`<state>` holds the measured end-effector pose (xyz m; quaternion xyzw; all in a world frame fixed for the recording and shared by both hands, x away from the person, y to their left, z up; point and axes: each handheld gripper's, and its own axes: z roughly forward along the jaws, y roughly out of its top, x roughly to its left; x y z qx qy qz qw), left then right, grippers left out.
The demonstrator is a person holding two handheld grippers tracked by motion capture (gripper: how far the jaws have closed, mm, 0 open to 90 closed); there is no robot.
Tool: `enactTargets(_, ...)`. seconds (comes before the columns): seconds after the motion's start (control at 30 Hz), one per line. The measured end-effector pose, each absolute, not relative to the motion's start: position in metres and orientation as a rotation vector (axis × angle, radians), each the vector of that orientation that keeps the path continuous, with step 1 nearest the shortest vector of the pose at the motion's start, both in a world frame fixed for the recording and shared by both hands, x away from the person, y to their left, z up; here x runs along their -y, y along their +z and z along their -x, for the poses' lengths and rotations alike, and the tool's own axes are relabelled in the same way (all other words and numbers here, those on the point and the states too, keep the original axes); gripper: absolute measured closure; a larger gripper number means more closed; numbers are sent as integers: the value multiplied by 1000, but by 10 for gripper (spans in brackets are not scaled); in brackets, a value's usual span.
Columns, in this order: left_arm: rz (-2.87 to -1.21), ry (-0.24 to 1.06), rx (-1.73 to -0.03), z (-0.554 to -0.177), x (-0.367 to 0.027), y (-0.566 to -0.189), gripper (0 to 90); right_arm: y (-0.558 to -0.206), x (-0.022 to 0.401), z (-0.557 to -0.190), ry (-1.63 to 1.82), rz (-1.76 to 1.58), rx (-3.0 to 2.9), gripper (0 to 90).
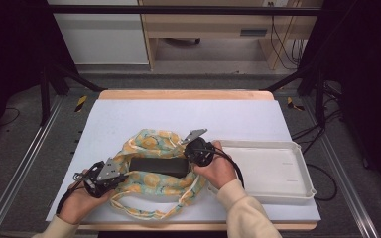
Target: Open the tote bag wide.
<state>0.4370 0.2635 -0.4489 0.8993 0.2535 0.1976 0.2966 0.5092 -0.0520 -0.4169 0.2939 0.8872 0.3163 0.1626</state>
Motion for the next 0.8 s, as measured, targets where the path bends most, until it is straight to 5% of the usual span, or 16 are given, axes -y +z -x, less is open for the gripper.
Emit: enactTargets(0.8, -2467, 523, -663, -436, -264, -456, 900, -433, 81, -524, 808, -963, -2524, 900)
